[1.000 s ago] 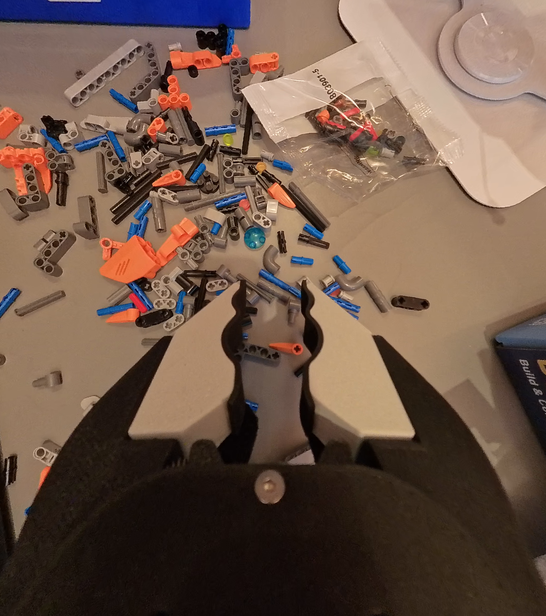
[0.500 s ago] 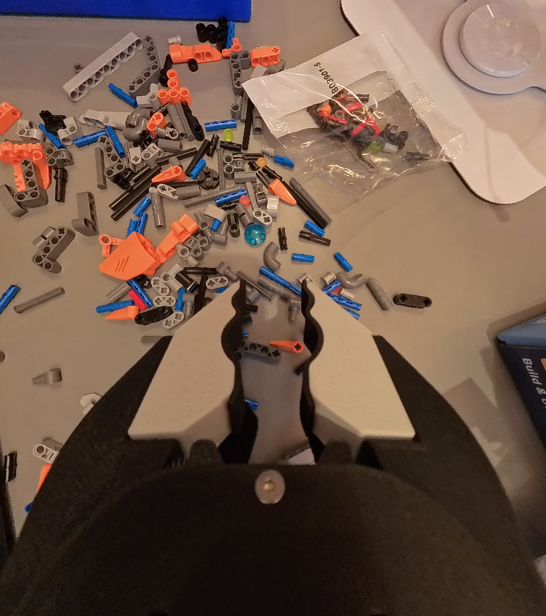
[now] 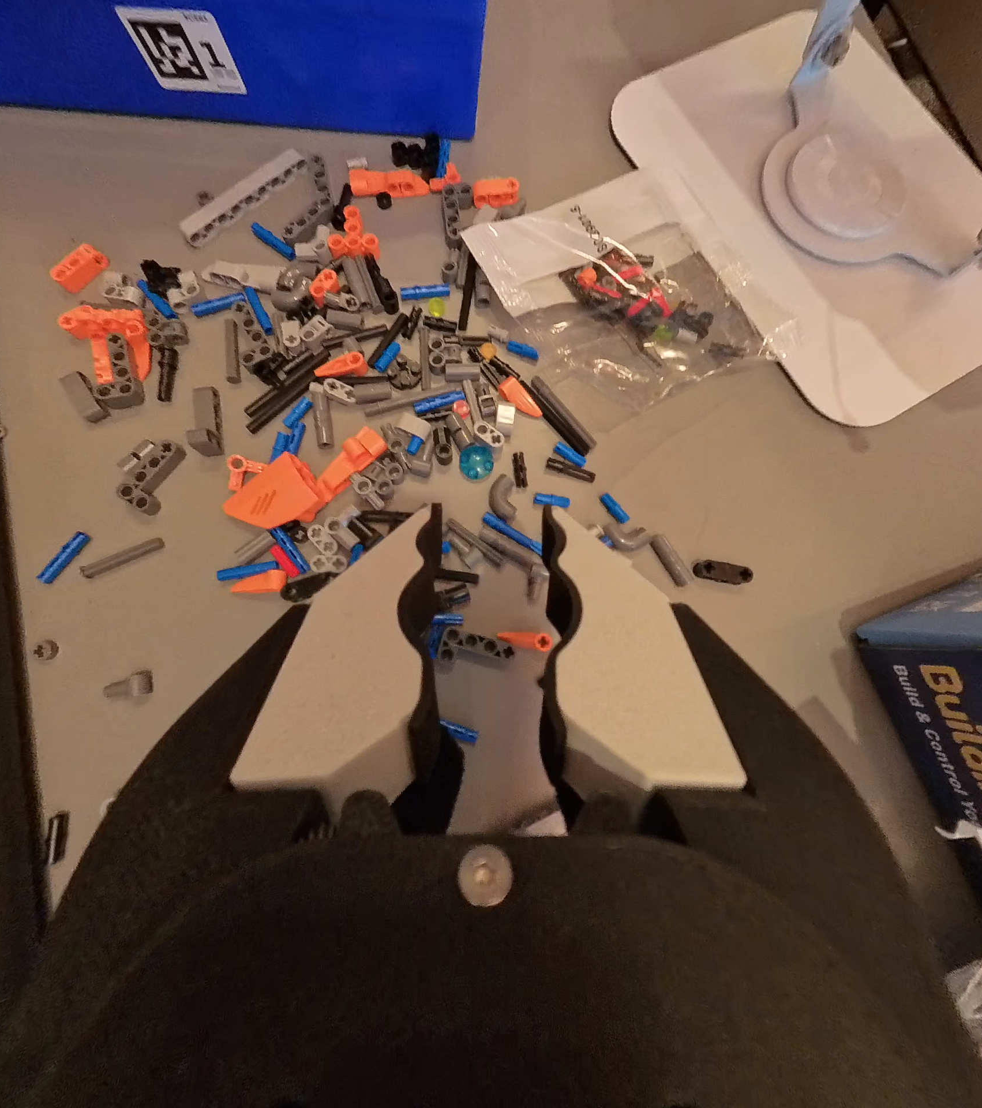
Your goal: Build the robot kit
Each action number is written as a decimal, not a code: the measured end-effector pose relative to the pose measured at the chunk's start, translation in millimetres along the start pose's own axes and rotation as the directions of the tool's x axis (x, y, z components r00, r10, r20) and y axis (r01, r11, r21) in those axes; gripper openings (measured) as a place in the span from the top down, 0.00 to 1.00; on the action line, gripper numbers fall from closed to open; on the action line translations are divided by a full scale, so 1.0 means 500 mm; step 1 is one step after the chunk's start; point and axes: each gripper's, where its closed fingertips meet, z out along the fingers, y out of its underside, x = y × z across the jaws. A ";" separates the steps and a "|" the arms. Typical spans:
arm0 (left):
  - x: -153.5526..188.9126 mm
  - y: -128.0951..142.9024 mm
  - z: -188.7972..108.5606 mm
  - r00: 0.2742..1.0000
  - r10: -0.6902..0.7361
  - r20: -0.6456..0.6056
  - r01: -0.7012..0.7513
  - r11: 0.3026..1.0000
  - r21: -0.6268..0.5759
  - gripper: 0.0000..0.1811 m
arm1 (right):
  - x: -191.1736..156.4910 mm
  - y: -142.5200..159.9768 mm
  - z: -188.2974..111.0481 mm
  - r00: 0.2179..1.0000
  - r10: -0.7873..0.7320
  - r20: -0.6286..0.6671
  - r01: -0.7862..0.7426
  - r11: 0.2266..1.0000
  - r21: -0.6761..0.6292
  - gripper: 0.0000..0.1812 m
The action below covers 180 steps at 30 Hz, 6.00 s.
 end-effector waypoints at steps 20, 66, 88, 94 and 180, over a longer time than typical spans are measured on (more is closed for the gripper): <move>0.313 -0.236 0.008 0.919 0.134 -0.372 -0.070 0.981 0.180 0.97 | -0.147 -0.187 -0.102 0.916 -0.359 -0.181 0.400 0.862 0.312 0.77; 0.410 -0.289 0.030 0.848 0.290 -0.444 -0.143 0.931 0.335 0.90 | -0.149 -0.122 -0.109 0.906 -0.400 -0.138 0.422 0.880 0.218 0.98; 0.440 -0.279 0.102 0.834 0.489 -0.257 -0.391 0.851 0.350 0.96 | -0.164 -0.088 -0.098 0.944 -0.321 0.074 0.296 0.925 0.236 0.98; 0.433 -0.287 0.115 0.842 0.470 -0.266 -0.370 0.860 0.351 0.96 | -0.140 -0.090 -0.111 0.956 -0.294 0.027 0.278 0.928 0.247 0.91; 0.328 -0.333 0.147 0.955 0.252 -0.157 -0.154 0.873 0.463 0.88 | -0.006 0.017 -0.184 0.991 -0.044 -0.127 0.047 0.999 0.018 0.92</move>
